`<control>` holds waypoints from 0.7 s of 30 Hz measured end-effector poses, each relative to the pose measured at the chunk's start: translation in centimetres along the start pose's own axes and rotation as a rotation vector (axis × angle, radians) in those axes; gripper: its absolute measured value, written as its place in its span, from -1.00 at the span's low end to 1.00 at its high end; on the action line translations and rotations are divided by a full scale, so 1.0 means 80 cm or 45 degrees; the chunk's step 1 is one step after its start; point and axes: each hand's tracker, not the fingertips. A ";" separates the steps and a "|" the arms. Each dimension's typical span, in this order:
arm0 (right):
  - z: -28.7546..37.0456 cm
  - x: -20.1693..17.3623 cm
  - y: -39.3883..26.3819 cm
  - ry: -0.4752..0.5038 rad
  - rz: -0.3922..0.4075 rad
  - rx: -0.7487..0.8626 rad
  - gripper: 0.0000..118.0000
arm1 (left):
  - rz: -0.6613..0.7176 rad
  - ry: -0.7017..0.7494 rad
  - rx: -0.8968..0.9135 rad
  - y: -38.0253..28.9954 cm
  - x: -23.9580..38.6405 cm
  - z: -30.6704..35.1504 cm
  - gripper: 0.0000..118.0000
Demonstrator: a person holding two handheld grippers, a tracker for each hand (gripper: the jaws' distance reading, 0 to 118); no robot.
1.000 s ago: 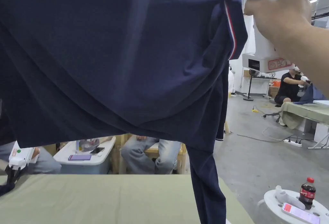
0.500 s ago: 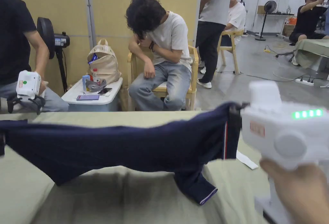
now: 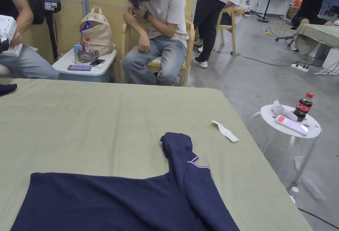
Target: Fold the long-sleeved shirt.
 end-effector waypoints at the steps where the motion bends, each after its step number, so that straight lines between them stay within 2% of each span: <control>1: 0.015 0.002 -0.009 0.008 -0.033 -0.025 -0.91 | 0.005 0.011 -0.017 -0.009 -0.004 0.009 -0.92; 3: 0.037 0.002 -0.026 0.021 -0.074 -0.085 -0.91 | 0.013 -0.011 -0.076 -0.029 -0.008 0.025 -0.92; 6: 0.047 -0.004 -0.059 0.020 -0.026 -0.252 -0.91 | -0.051 -0.012 -0.183 -0.054 -0.013 0.026 -0.92; 7: 0.045 -0.004 -0.070 0.040 -0.033 -0.310 -0.83 | -0.041 -0.005 -0.227 -0.059 -0.017 0.022 -0.89; 8: 0.042 -0.003 -0.076 0.069 -0.037 -0.370 -0.64 | -0.030 -0.006 -0.255 -0.060 -0.020 0.020 -0.74; 9: 0.041 -0.002 -0.080 0.075 -0.048 -0.404 -0.40 | -0.012 -0.008 -0.280 -0.059 -0.022 0.019 -0.39; 10: 0.042 0.002 -0.079 0.032 -0.074 -0.412 -0.15 | 0.016 0.003 -0.248 -0.055 -0.018 0.030 0.05; 11: 0.042 0.013 -0.082 0.018 -0.132 -0.404 -0.06 | 0.081 0.030 -0.205 -0.048 -0.021 0.039 0.14; 13: 0.058 0.027 -0.058 0.017 -0.223 -0.286 0.17 | 0.151 -0.026 -0.082 -0.022 -0.023 0.060 0.13; 15: 0.071 0.035 -0.014 0.024 -0.235 -0.147 0.19 | 0.160 -0.056 0.063 0.004 -0.018 0.077 0.11; 17: 0.079 0.035 0.036 0.064 -0.218 0.031 0.17 | 0.094 -0.106 0.230 0.044 -0.002 0.096 -0.18; 18: 0.081 0.031 0.057 0.086 -0.210 0.094 0.14 | 0.049 -0.122 0.282 0.063 0.008 0.101 -0.42; 19: 0.081 0.029 0.079 0.128 -0.199 0.167 0.00 | 0.006 -0.140 0.332 0.084 0.021 0.104 -0.71; 20: 0.080 0.022 0.096 0.172 -0.190 0.251 -0.08 | -0.034 -0.150 0.376 0.104 0.034 0.105 -0.79; 21: 0.078 0.015 0.109 0.190 -0.174 0.311 -0.08 | -0.044 -0.161 0.418 0.118 0.044 0.105 -0.79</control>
